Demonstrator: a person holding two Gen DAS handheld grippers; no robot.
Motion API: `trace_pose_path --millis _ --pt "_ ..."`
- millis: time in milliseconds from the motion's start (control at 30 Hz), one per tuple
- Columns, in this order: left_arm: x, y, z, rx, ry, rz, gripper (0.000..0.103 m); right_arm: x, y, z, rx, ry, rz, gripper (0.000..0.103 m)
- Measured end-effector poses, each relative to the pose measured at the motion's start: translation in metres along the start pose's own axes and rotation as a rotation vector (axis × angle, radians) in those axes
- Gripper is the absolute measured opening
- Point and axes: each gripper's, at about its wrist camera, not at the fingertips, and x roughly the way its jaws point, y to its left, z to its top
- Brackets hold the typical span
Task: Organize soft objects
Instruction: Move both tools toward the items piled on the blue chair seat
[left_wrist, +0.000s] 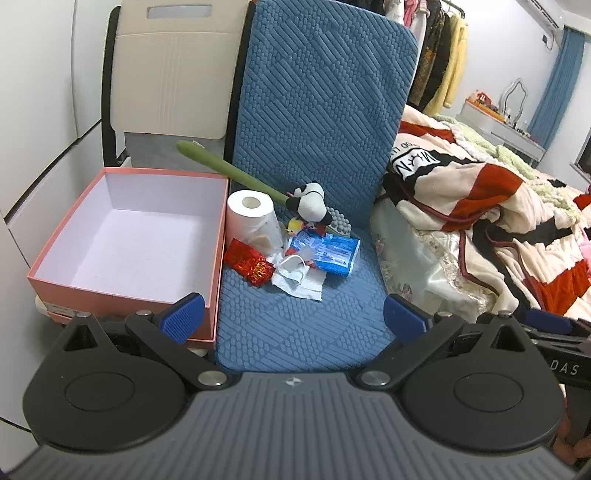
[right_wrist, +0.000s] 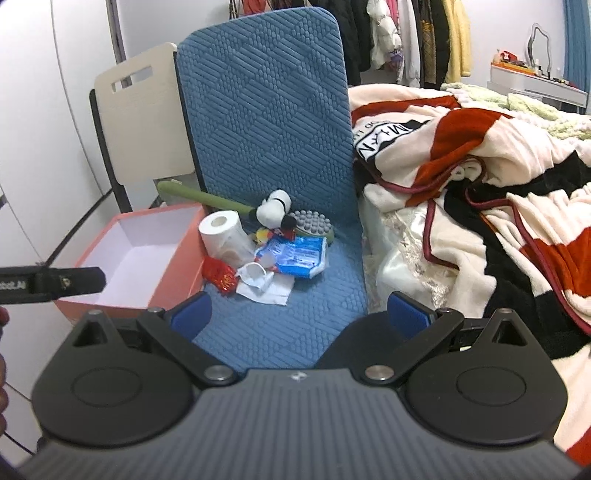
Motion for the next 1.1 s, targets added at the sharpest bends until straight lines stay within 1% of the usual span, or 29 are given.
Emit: trace_pose_path --millis 67,433,700,833,967,1100 --pt "-0.001 0.004 -0.002 -0.010 -0.006 0.002 0.103 0.001 0.001 -0.002 0.004 0.005 -0.003 0.103" --pt "0.011 0.014 -0.005 -0.011 0.022 0.006 0.103 0.012 0.003 -0.005 0.022 0.031 0.000 0.103" --pt "0.021 0.012 -0.003 -0.006 0.035 0.009 0.103 0.017 -0.007 -0.004 0.040 0.028 0.001 0.103" --pt "0.029 0.012 -0.004 -0.010 0.059 0.014 0.103 0.024 -0.010 -0.007 0.044 0.056 0.001 0.103" --pt "0.028 0.016 -0.002 -0.037 0.049 0.010 0.103 0.028 -0.017 -0.007 0.066 0.062 0.000 0.103" --pt "0.037 0.012 -0.002 -0.002 0.065 0.014 0.103 0.036 -0.021 -0.007 0.072 0.067 -0.001 0.103"
